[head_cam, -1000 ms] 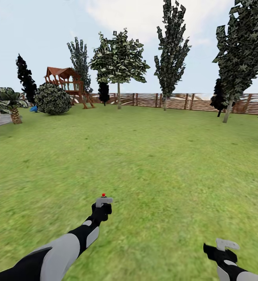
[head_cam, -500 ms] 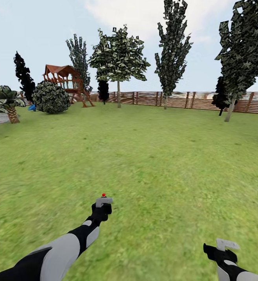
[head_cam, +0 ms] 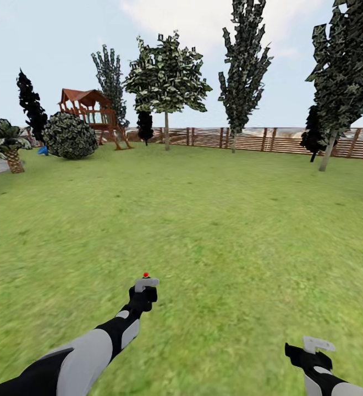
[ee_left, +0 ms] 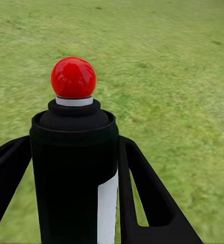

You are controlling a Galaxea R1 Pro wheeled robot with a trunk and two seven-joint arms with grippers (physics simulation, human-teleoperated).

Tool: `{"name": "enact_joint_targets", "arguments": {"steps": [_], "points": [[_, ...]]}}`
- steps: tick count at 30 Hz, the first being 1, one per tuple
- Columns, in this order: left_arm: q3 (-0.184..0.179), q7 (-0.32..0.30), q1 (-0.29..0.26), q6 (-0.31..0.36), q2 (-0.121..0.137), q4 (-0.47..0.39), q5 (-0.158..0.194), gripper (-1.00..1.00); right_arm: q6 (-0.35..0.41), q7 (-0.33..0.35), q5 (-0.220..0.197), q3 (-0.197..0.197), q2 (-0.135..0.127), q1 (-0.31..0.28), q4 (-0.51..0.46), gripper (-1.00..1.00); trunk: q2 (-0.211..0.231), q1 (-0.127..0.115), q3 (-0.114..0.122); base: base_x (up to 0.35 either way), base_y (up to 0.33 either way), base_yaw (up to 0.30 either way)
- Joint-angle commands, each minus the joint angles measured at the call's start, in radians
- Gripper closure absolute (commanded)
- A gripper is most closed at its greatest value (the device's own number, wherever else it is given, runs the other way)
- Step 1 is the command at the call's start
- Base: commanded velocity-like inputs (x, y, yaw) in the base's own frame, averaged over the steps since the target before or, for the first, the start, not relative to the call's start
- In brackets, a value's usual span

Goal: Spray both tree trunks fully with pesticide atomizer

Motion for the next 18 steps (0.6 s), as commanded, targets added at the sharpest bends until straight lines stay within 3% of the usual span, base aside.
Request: {"name": "enact_joint_targets", "arguments": {"steps": [1,18], "points": [[0.0,0.0,0.0,0.0,0.0,0.0,0.0,1.0,0.0,0.0,0.0,0.0,0.0,0.0,0.0,-1.0,0.0,0.0,-0.001,0.35,0.0,0.0],[0.0,0.0,0.0,0.0,0.0,0.0,0.0,1.0,-0.003,0.0,0.0,0.0,0.0,0.0,0.0,-1.0,0.0,0.0,-0.003,0.35,0.0,0.0]]}}
